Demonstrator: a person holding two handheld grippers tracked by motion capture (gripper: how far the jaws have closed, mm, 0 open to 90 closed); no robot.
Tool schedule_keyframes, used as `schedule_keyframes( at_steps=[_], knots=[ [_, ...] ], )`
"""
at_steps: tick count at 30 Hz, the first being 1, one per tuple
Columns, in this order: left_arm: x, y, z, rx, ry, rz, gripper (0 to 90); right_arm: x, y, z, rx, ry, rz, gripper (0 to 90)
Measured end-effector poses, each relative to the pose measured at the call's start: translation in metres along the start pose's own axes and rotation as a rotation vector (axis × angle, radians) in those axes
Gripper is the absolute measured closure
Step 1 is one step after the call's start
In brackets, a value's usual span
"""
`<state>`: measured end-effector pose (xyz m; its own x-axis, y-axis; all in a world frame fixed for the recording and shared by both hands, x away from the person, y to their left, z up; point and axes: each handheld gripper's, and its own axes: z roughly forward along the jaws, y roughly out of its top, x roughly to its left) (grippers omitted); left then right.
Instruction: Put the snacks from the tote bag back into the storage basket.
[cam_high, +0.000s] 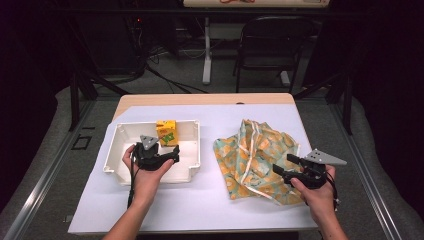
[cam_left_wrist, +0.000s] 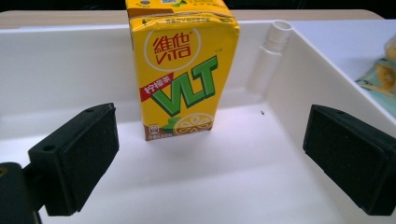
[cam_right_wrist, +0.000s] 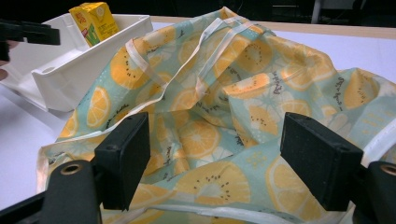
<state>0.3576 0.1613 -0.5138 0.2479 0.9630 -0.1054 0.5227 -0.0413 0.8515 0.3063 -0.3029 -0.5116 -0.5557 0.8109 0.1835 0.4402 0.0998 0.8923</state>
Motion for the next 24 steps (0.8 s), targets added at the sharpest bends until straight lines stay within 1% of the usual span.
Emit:
schedule_keyframes(
  at_steps=[3,6,9,12,14,16,17,19,21,22,23,24],
  knots=[
    [-0.001,-0.005,-0.011,0.006,-0.019,0.018,3.5,0.000,-0.001,-0.001,0.005,-0.002,-0.005,23.7],
    [0.000,-0.010,-0.020,-0.002,-0.026,0.040,3.3,0.002,-0.002,-0.001,-0.001,-0.013,-0.001,23.7],
    [0.003,-0.016,-0.029,-0.006,-0.030,0.040,3.1,0.002,-0.002,-0.003,0.002,-0.020,-0.001,23.5],
    [0.008,-0.021,-0.038,-0.011,-0.027,0.039,3.0,0.003,-0.002,-0.005,-0.008,-0.029,0.004,23.4],
    [0.012,-0.027,-0.044,-0.019,-0.023,0.025,3.1,0.003,-0.003,-0.006,-0.028,-0.034,0.018,23.2],
    [0.014,-0.032,-0.050,-0.026,-0.016,0.031,3.0,0.003,-0.004,-0.009,-0.030,-0.043,0.028,23.0],
    [0.015,-0.033,-0.052,-0.031,-0.015,0.026,3.0,0.002,-0.005,-0.011,-0.027,-0.052,0.028,23.0],
    [0.017,-0.034,-0.057,-0.042,-0.006,0.034,3.0,0.002,-0.007,-0.013,-0.036,-0.056,0.036,22.7],
    [0.019,-0.035,-0.061,-0.047,-0.005,0.030,3.1,0.002,-0.011,-0.016,-0.038,-0.064,0.046,22.6],
    [0.019,-0.037,-0.063,-0.048,-0.001,0.040,3.0,0.002,-0.013,-0.017,-0.033,-0.067,0.052,22.5],
    [0.019,-0.039,-0.064,-0.050,0.010,0.053,3.0,0.003,-0.016,-0.018,-0.039,-0.069,0.068,22.4],
    [0.019,-0.040,-0.066,-0.049,0.012,0.062,3.0,0.004,-0.019,-0.019,-0.033,-0.073,0.067,22.1]
  ],
)
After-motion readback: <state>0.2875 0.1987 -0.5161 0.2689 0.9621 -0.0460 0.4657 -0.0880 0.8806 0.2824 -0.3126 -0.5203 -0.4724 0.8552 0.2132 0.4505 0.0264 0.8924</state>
